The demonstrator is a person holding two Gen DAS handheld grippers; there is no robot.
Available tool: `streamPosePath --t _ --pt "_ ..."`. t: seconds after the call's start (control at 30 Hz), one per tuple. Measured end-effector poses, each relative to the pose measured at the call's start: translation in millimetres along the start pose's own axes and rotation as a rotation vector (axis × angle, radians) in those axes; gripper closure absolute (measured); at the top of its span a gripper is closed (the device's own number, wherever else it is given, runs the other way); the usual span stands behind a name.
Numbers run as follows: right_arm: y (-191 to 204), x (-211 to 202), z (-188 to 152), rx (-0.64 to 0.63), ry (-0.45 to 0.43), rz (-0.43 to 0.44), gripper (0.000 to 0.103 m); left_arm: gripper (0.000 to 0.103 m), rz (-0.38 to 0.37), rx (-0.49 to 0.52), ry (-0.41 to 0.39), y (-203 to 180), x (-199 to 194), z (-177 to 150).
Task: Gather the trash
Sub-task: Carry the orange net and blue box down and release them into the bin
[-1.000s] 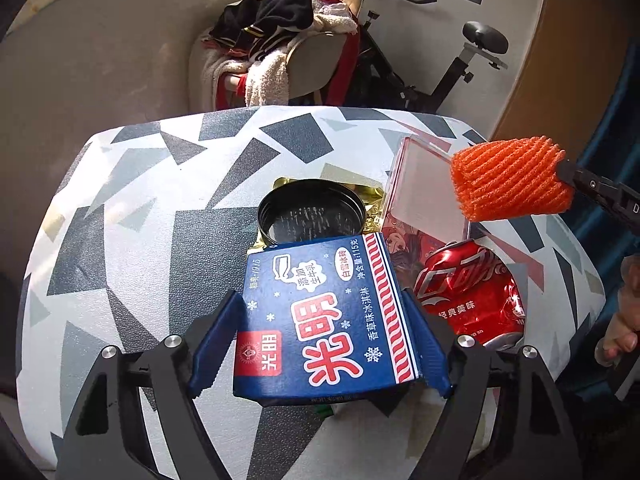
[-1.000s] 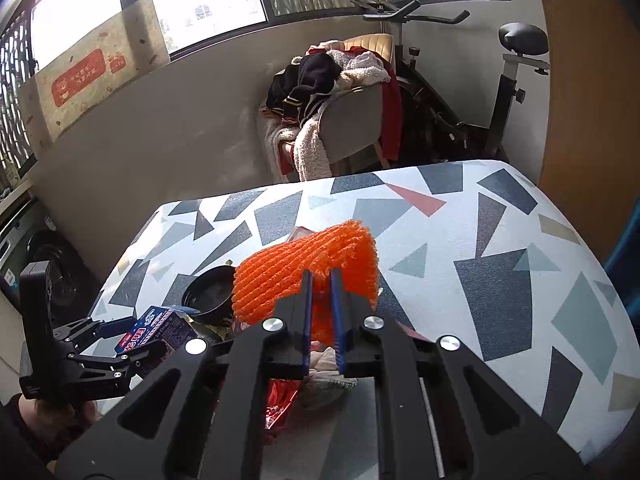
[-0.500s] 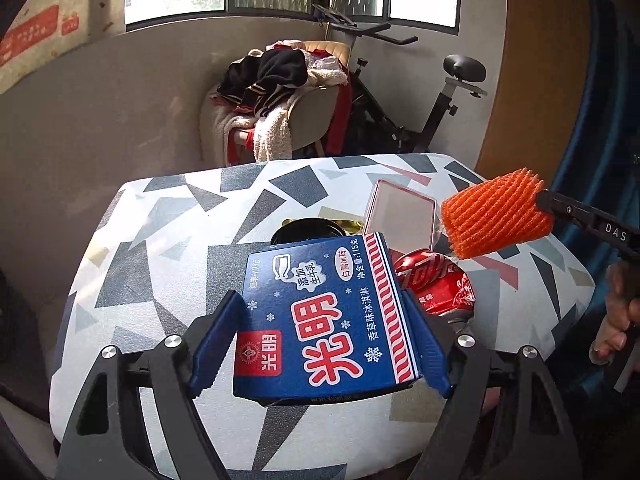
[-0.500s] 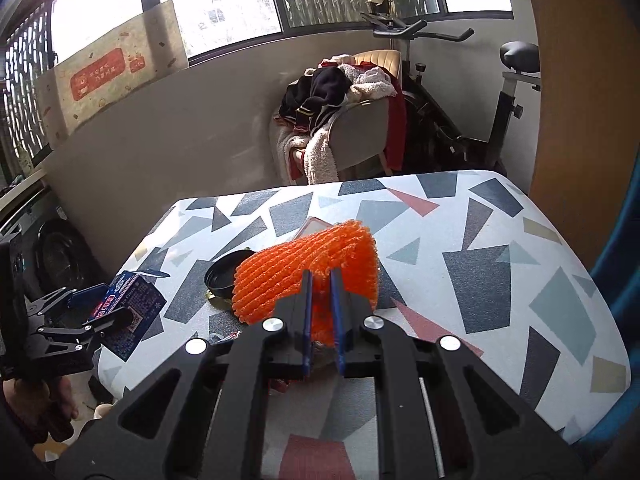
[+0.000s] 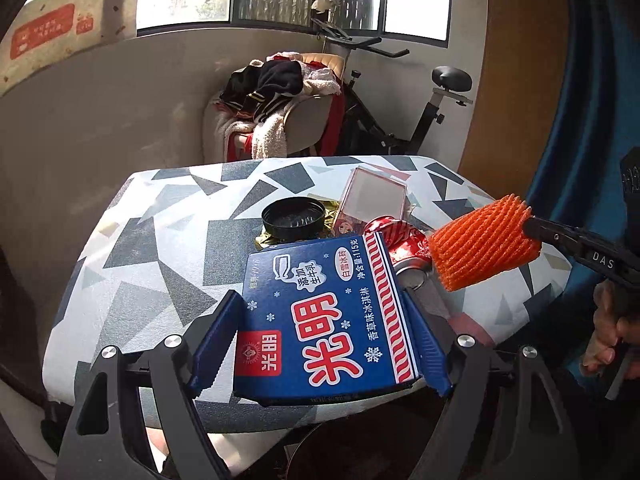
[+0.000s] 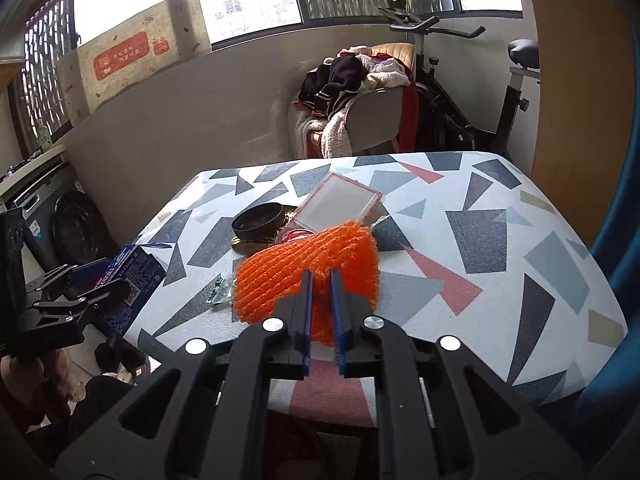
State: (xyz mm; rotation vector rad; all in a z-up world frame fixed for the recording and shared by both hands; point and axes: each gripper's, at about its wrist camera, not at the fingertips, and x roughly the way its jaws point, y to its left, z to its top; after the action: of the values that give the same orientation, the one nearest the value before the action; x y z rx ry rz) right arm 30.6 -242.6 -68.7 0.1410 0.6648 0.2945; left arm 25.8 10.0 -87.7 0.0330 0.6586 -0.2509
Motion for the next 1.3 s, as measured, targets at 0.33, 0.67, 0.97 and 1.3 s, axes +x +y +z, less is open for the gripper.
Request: streamPosePath --t 0.33,0.67,0.97,1.3 --pt "29 4 -53 -0.082 0.124 0.055 0.091 0.025 -0.015 -0.012 0.016 -8 -14 -35" --pt "52 37 -102 -0.119 0.293 0.097 0.091 0.025 -0.018 -0.032 0.055 -2 -14 -63" --pt "70 67 -135 -0.149 0.423 0.121 0.09 0.025 -0.019 -0.041 0.092 3 -15 -89" --pt "76 78 -153 -0.14 0.502 0.143 0.083 0.025 -0.041 -0.041 0.12 0 -9 -99"
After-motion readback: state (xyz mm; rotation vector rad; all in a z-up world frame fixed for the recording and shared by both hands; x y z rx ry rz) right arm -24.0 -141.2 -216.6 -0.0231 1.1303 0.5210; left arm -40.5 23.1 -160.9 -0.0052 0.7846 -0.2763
